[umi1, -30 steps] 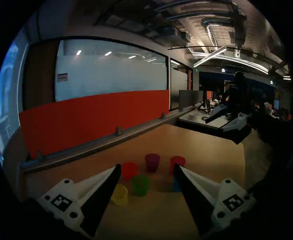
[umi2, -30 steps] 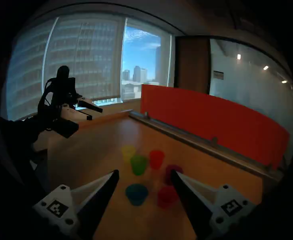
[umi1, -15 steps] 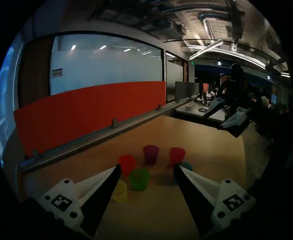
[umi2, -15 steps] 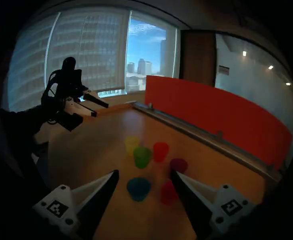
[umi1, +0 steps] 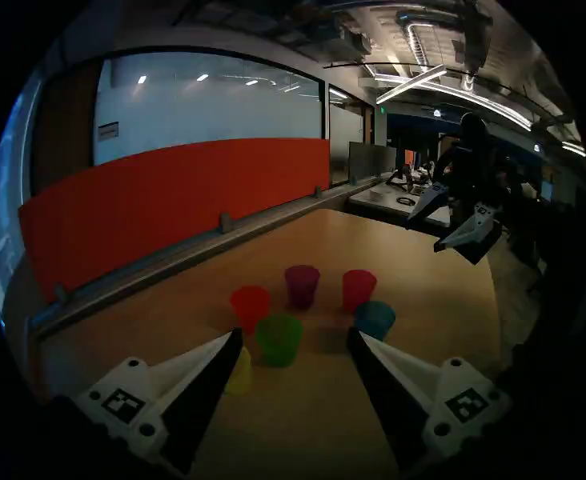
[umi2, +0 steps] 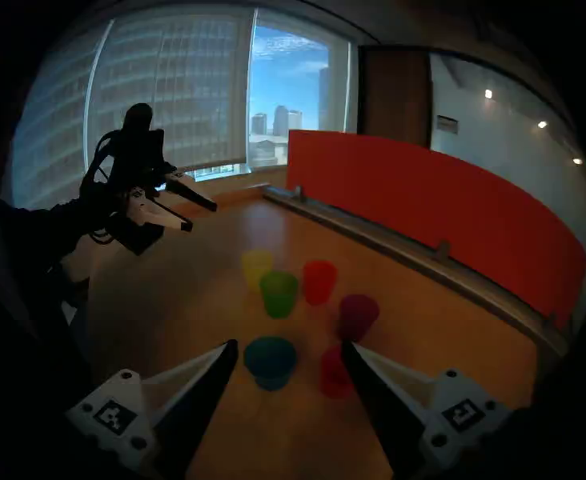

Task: Pour water

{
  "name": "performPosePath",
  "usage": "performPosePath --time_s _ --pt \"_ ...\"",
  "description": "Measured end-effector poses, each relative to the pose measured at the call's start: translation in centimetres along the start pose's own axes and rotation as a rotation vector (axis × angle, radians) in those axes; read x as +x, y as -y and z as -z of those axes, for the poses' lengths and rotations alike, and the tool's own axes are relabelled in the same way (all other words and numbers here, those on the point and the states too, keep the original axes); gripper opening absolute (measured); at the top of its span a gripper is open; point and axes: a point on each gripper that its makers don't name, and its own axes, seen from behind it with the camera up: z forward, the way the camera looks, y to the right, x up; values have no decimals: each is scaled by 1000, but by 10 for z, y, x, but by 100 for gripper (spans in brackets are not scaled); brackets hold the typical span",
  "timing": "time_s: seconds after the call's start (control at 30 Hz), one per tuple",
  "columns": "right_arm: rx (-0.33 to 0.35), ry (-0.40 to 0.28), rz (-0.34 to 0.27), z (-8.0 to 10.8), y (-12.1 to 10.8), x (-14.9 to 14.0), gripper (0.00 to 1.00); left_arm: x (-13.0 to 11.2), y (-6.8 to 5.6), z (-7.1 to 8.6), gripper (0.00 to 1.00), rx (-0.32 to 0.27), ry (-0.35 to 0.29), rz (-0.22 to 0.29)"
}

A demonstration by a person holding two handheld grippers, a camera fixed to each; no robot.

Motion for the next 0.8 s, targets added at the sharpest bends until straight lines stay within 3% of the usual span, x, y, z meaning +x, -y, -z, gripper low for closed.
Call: performPosePath --time_s 0.33,0.8 --pt "21 37 29 -18 4 -22 100 -19 -1 -20 98 -14 33 -2" --pt "42 66 52 -38 9 -41 100 -34 1 -33 97 -12 58 -13"
